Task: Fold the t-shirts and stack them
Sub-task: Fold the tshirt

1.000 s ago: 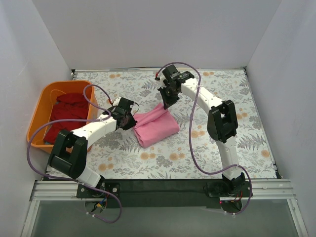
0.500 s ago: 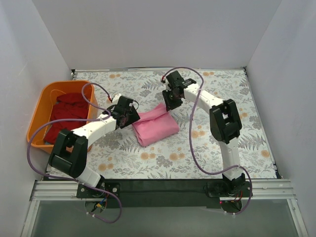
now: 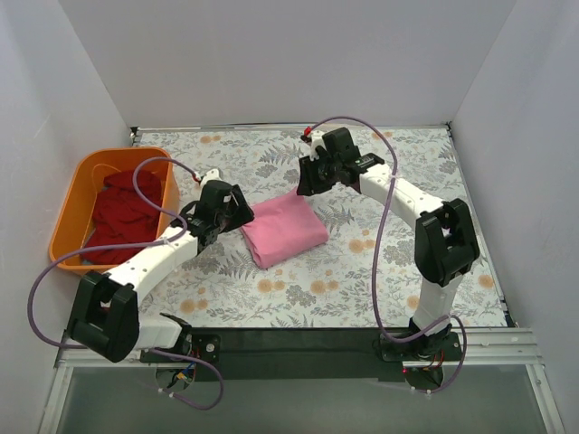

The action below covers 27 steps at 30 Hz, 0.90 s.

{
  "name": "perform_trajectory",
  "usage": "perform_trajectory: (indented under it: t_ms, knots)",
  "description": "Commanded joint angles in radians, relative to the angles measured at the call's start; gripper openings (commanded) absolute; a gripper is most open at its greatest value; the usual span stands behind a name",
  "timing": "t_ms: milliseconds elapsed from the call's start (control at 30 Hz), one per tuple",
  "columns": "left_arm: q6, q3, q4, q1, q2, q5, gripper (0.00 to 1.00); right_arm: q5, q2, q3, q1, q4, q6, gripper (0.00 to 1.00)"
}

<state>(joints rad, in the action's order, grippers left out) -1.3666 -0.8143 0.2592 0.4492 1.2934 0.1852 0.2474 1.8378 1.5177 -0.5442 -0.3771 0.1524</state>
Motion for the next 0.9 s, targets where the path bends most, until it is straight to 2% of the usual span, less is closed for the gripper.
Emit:
perform_trajectory:
  t_ms: [0, 167, 333, 500, 667, 733, 800, 867]
  knots:
    - [0.044, 0.012, -0.038, 0.008, 0.038, -0.062, 0.53, 0.189, 0.04, -0.033, 0.0, 0.105, -0.011, 0.35]
    - [0.061, -0.093, -0.075, 0.005, 0.205, -0.018, 0.42, 0.308, 0.152, 0.024, 0.01, 0.17, 0.007, 0.35]
    - [0.067, -0.193, -0.089, -0.018, 0.365, -0.003, 0.41, 0.398, 0.273, 0.116, 0.053, 0.231, 0.062, 0.35]
    - [0.034, -0.229, -0.103, -0.055, 0.46, -0.03, 0.41, 0.447, 0.389, 0.15, 0.104, 0.334, 0.137, 0.35]
    - [0.008, -0.241, -0.112, -0.096, 0.52, -0.072, 0.48, 0.47, 0.449, 0.148, 0.15, 0.425, 0.216, 0.35]
    - [0.003, -0.246, -0.109, -0.106, 0.508, -0.088, 0.55, 0.49, 0.439, 0.145, 0.158, 0.435, 0.226, 0.35]
    - [0.011, -0.253, -0.11, -0.106, 0.459, -0.111, 0.65, 0.495, 0.358, 0.11, 0.156, 0.457, 0.254, 0.35]
    - [0.012, -0.25, -0.109, -0.106, 0.393, -0.136, 0.7, 0.509, 0.298, 0.055, 0.156, 0.504, 0.291, 0.35]
